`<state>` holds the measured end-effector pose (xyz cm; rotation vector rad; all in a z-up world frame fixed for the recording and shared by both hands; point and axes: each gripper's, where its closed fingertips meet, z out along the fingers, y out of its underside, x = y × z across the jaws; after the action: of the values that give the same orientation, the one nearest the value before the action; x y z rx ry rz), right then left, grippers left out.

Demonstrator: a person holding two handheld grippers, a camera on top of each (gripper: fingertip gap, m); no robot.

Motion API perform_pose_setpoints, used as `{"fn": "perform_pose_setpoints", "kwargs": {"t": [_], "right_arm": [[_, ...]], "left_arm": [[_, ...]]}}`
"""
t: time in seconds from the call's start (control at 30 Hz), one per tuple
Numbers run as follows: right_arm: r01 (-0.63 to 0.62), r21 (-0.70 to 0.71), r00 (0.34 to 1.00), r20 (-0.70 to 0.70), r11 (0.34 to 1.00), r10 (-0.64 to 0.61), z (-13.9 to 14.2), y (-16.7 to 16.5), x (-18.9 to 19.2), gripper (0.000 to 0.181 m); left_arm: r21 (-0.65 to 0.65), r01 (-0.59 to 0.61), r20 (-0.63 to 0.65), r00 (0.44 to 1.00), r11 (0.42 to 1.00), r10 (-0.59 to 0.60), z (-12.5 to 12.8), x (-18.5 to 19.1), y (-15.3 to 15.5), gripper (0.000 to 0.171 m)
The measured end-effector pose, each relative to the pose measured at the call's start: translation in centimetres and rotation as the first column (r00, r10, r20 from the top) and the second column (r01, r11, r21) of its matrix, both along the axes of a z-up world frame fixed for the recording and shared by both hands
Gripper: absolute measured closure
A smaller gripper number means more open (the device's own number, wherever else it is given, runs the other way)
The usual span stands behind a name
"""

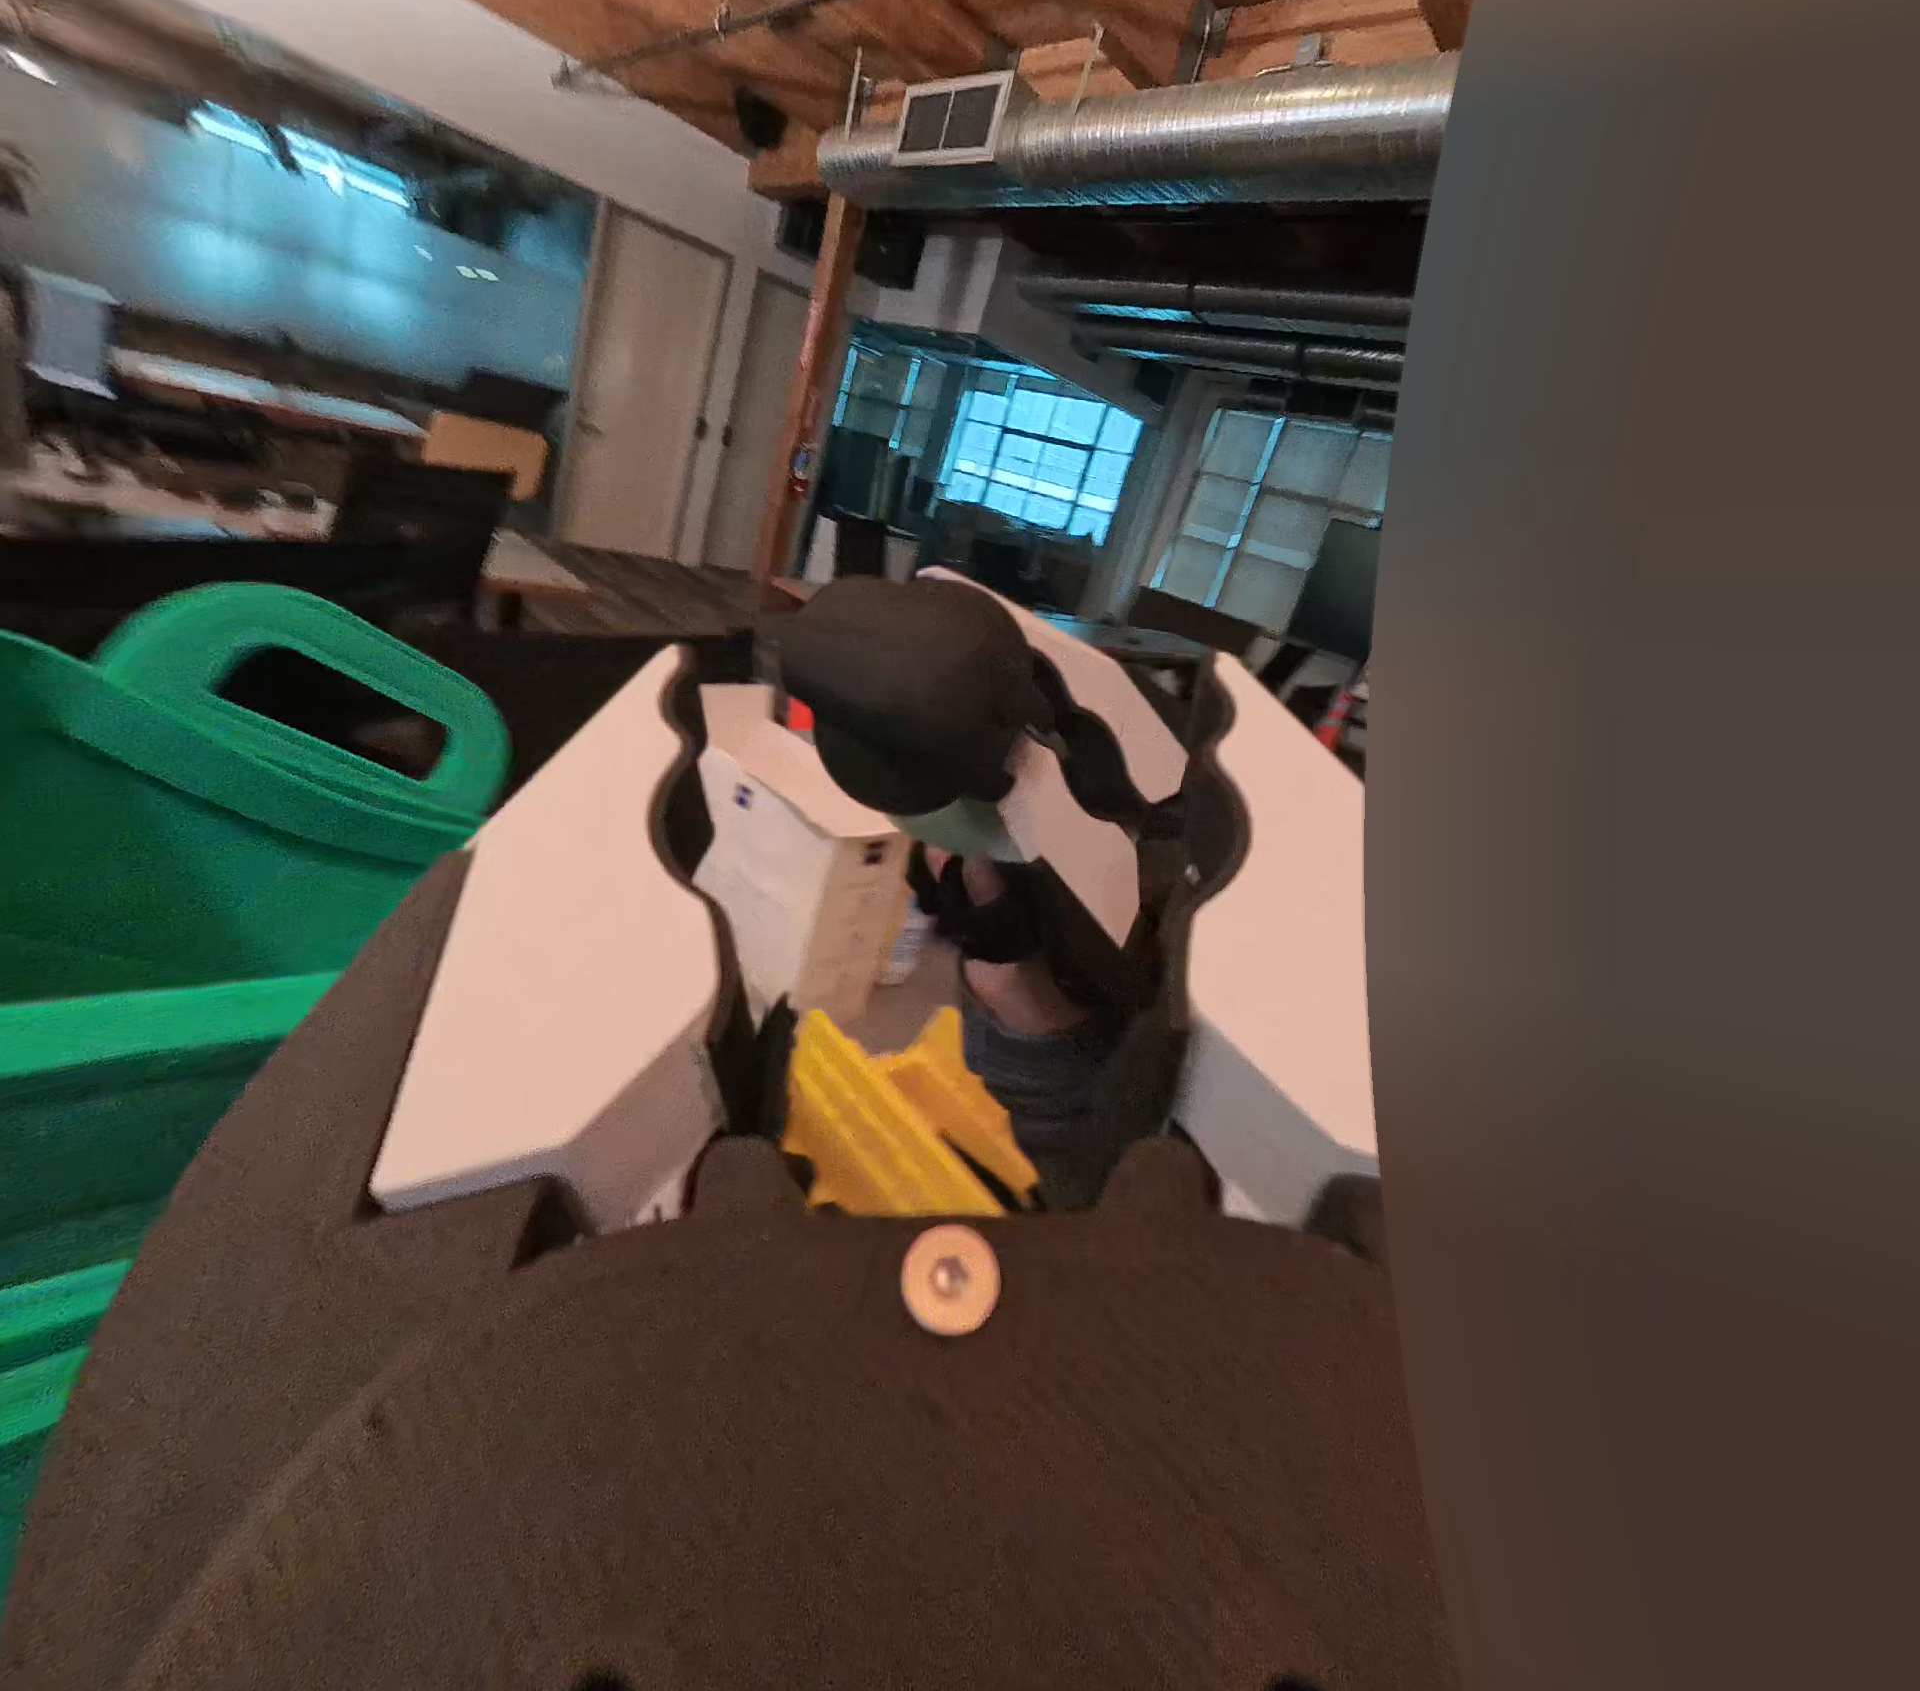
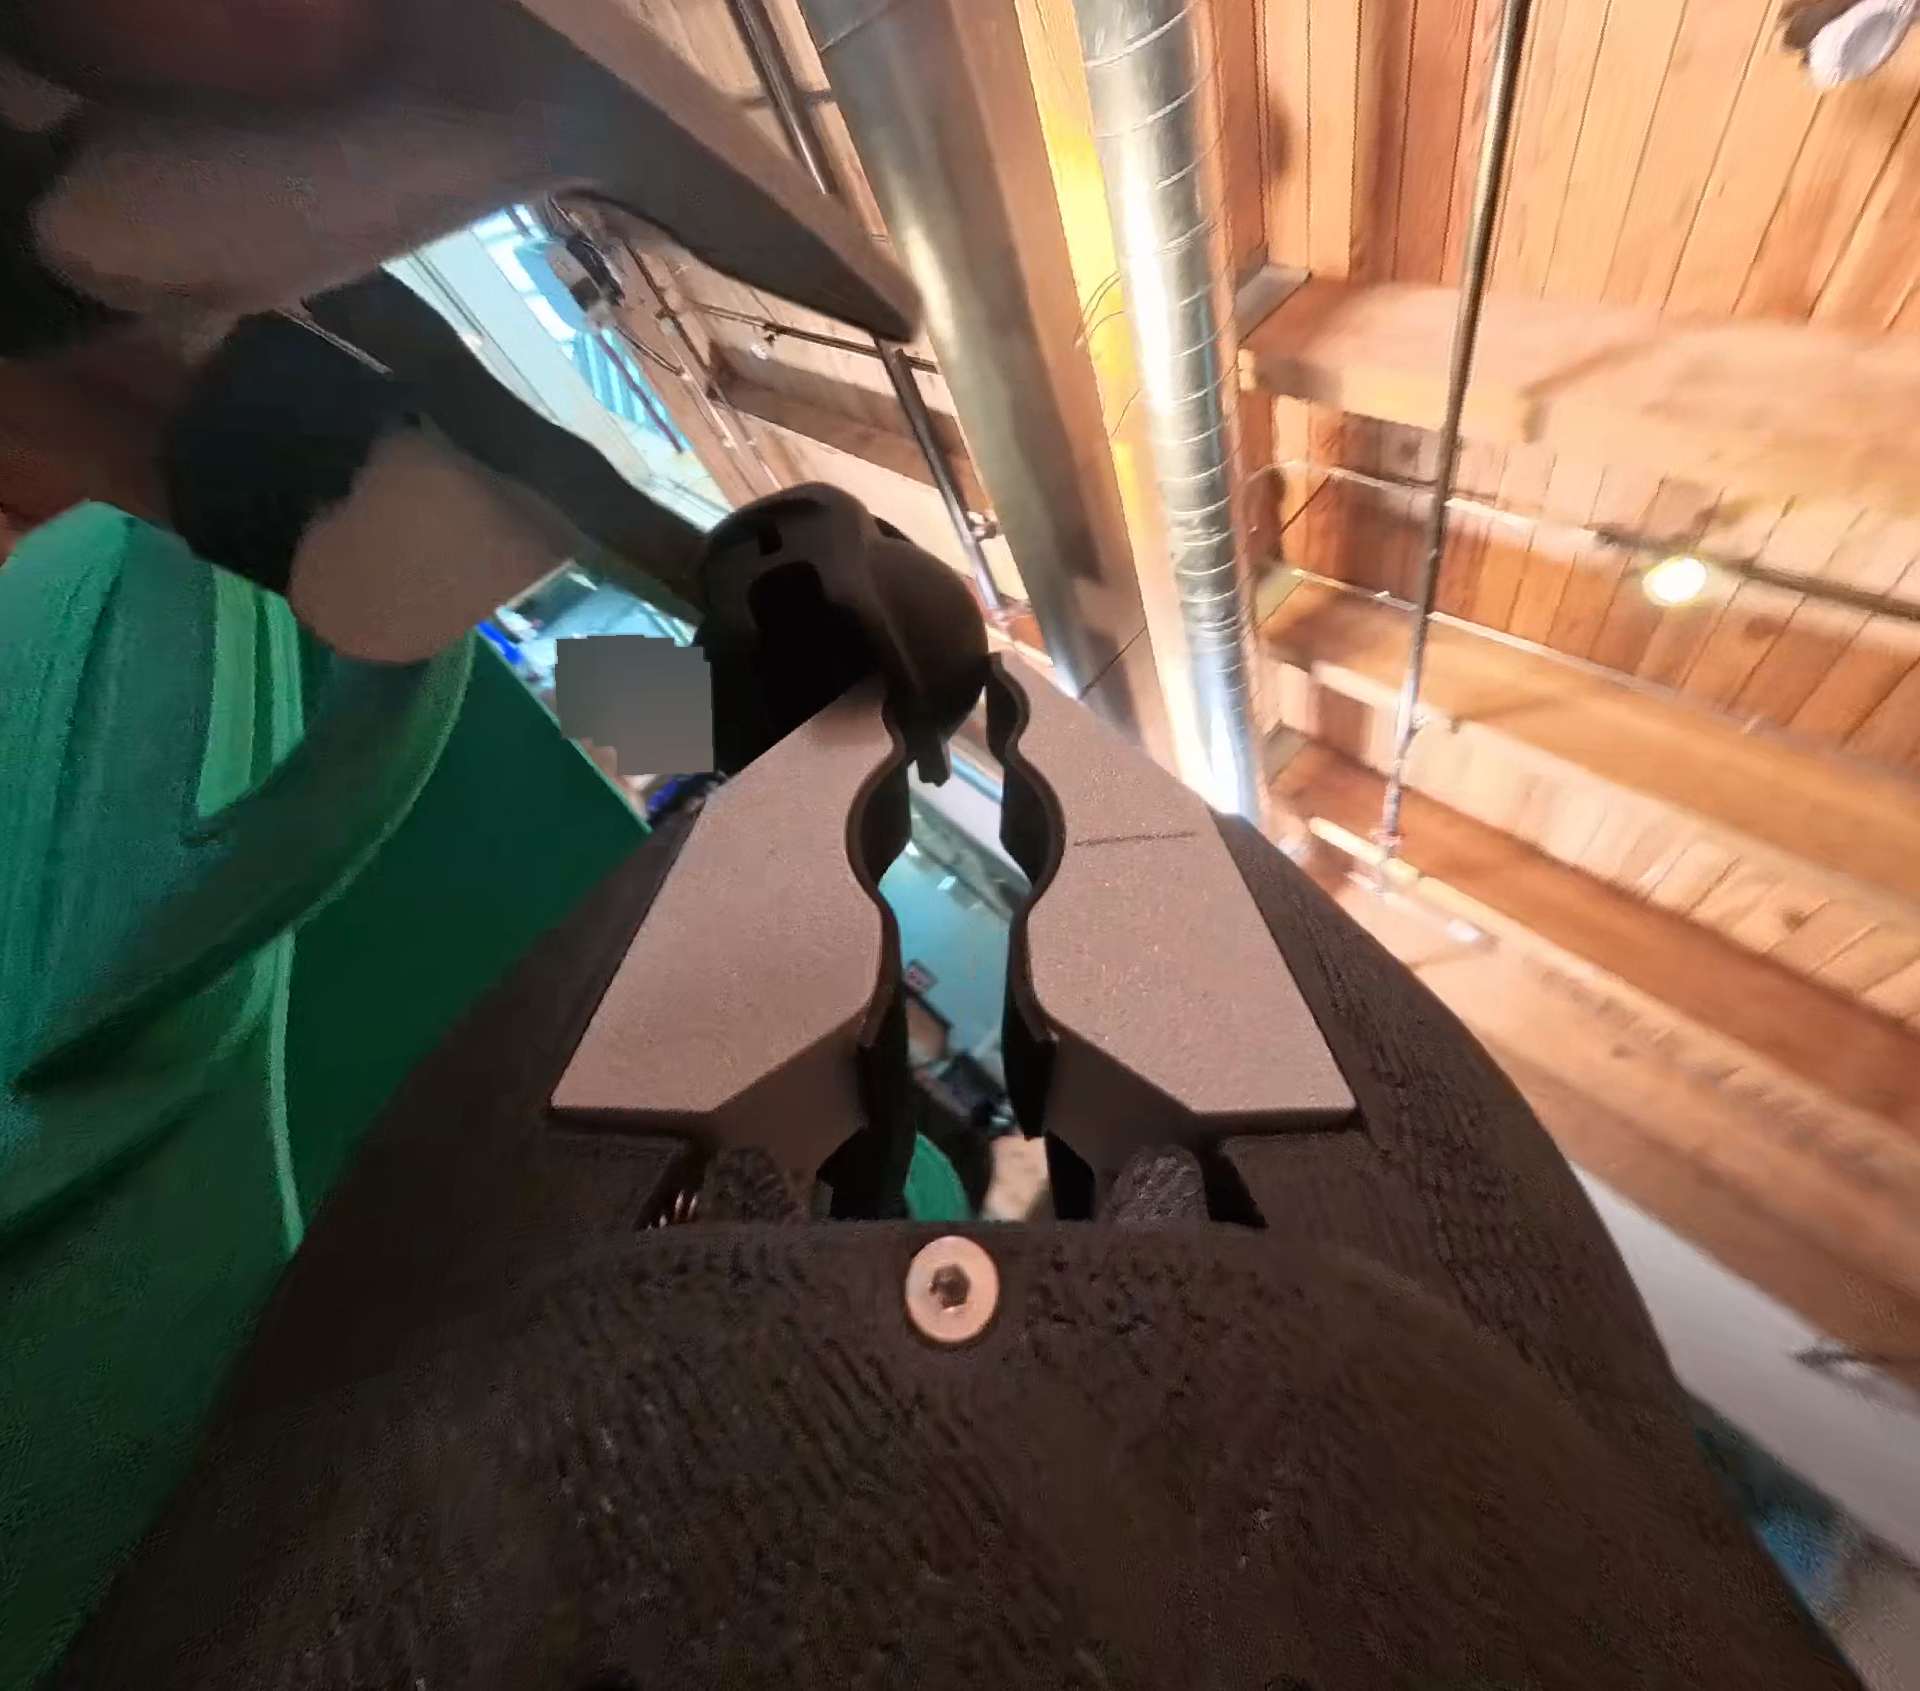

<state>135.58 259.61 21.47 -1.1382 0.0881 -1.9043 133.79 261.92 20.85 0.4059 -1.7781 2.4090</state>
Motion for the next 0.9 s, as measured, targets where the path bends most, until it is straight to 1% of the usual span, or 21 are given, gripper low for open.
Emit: {"fn": "perform_pose_setpoints", "kwargs": {"t": [0.07, 0.13, 0.2, 0.3, 0.33, 0.4, 0.47, 0.5, 0.53, 0.57, 0.63, 0.67, 0.7, 0.73, 0.77, 0.83, 0.9], "right_arm": [[0.077, -0.049, 0.996, 0.052, 0.996, -0.074, -0.3, -0.8, -1.3, 0.173], [0.149, -0.106, 0.984, 0.115, 0.983, -0.137, -0.9, -1.6, -2.8, 0.173], [0.201, -0.158, 0.971, 0.160, 0.967, -0.175, -1.6, -2.1, -4.2, 0.173], [0.276, -0.219, 0.950, 0.212, 0.936, -0.231, -2.8, -3.1, -6.0, 0.173], [0.310, -0.236, 0.938, 0.231, 0.921, -0.257, -3.1, -3.5, -6.4, 0.173], [0.374, -0.269, 0.918, 0.247, 0.888, -0.312, -3.8, -4.4, -7.0, 0.173], [0.402, -0.300, 0.910, 0.237, 0.865, -0.340, -4.5, -5.2, -7.2, 0.172], [0.403, -0.311, 0.912, 0.220, 0.861, -0.347, -4.9, -5.5, -7.2, 0.171], [0.386, -0.324, 0.921, 0.186, 0.864, -0.342, -5.5, -5.9, -7.1, 0.169], [0.346, -0.335, 0.938, 0.127, 0.876, -0.322, -6.2, -6.3, -7.1, 0.164], [0.207, -0.319, 0.968, -0.073, 0.925, -0.241, -8.2, -7.5, -7.1, 0.153], [0.126, -0.283, 0.965, -0.186, 0.951, -0.183, -9.2, -8.3, -7.4, 0.143], [0.057, -0.234, 0.949, -0.288, 0.970, -0.126, -10.1, -9.1, -7.7, 0.140], [-0.004, -0.180, 0.922, -0.381, 0.984, -0.067, -11.0, -9.9, -8.2, 0.140], [-0.068, -0.123, 0.879, -0.476, 0.990, 0.002, -12.0, -10.6, -8.6, 0.139], [-0.168, 0.002, 0.753, -0.645, 0.986, 0.129, -14.0, -11.6, -9.4, 0.134], [-0.210, 0.099, 0.620, -0.756, 0.973, 0.211, -15.7, -12.6, -10.0, 0.132]], "left_arm": [[-0.022, 0.058, -0.076, 0.995, 0.998, -0.059, -0.4, -0.8, -1.5, 0.074], [-0.014, 0.096, -0.132, 0.986, 0.995, -0.097, -1.3, -1.5, -3.0, 0.079], [0.000, 0.151, -0.175, 0.973, 0.989, -0.148, -2.4, -2.7, -4.5, 0.078], [-0.004, 0.212, -0.223, 0.952, 0.977, -0.208, -4.1, -4.5, -6.5, 0.099], [0.003, 0.237, -0.238, 0.944, 0.972, -0.229, -4.7, -5.0, -7.1, 0.103], [-0.028, 0.288, -0.275, 0.918, 0.957, -0.284, -5.3, -6.0, -8.0, 0.113], [-0.027, 0.298, -0.289, 0.912, 0.954, -0.293, -6.0, -6.2, -8.6, 0.114], [-0.024, 0.295, -0.292, 0.912, 0.955, -0.289, -6.4, -6.3, -8.9, 0.118], [-0.011, 0.286, -0.288, 0.917, 0.958, -0.277, -6.8, -6.3, -9.3, 0.115], [0.016, 0.272, -0.274, 0.927, 0.962, -0.258, -7.4, -6.3, -9.7, 0.118], [0.095, 0.251, -0.212, 0.951, 0.963, -0.227, -9.0, -6.6, -10.6, 0.118], [0.135, 0.259, -0.173, 0.957, 0.956, -0.235, -9.9, -7.1, -11.1, 0.118], [0.168, 0.280, -0.141, 0.956, 0.945, -0.258, -10.8, -7.7, -11.5, 0.118], [0.197, 0.309, -0.114, 0.950, 0.930, -0.291, -11.6, -8.5, -12.0, 0.118], [0.230, 0.339, -0.088, 0.941, 0.912, -0.328, -12.5, -9.2, -12.4, 0.119], [0.290, 0.383, -0.026, 0.919, 0.877, -0.393, -14.1, -10.3, -13.0, 0.119], [0.378, 0.388, 0.050, 0.898, 0.841, -0.437, -16.0, -10.9, -13.6, 0.119]]}}
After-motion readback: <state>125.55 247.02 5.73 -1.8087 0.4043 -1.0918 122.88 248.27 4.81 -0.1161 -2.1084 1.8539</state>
